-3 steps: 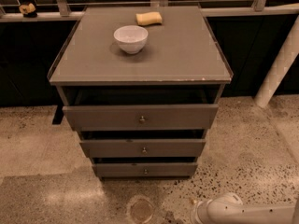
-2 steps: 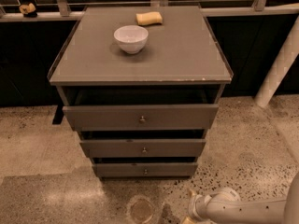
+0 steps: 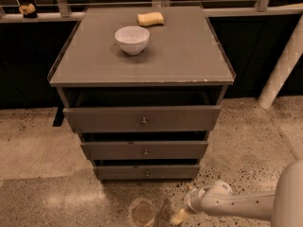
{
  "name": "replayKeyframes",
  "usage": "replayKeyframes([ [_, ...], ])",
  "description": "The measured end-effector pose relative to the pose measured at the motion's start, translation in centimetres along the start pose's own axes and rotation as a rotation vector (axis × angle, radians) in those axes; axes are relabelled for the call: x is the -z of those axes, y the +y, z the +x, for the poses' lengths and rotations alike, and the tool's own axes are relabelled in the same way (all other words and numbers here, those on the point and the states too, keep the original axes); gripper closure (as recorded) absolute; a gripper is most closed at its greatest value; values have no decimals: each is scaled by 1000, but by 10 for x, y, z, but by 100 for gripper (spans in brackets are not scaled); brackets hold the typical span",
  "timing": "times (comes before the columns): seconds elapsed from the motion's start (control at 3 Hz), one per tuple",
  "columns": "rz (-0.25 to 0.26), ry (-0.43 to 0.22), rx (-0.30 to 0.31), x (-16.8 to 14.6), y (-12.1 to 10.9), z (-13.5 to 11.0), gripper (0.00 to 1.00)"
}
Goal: Open bottom drawer
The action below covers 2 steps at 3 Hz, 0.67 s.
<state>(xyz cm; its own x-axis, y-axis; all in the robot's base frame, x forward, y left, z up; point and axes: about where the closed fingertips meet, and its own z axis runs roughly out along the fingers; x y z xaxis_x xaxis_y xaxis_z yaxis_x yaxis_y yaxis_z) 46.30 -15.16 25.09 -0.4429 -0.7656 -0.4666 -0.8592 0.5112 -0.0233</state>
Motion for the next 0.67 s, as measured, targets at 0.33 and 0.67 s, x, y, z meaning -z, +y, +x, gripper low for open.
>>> replayKeyframes([
  [0.33,0,0,1,0,0,0,0],
  [0.67,-26,9,-14,-15,7,2,0],
])
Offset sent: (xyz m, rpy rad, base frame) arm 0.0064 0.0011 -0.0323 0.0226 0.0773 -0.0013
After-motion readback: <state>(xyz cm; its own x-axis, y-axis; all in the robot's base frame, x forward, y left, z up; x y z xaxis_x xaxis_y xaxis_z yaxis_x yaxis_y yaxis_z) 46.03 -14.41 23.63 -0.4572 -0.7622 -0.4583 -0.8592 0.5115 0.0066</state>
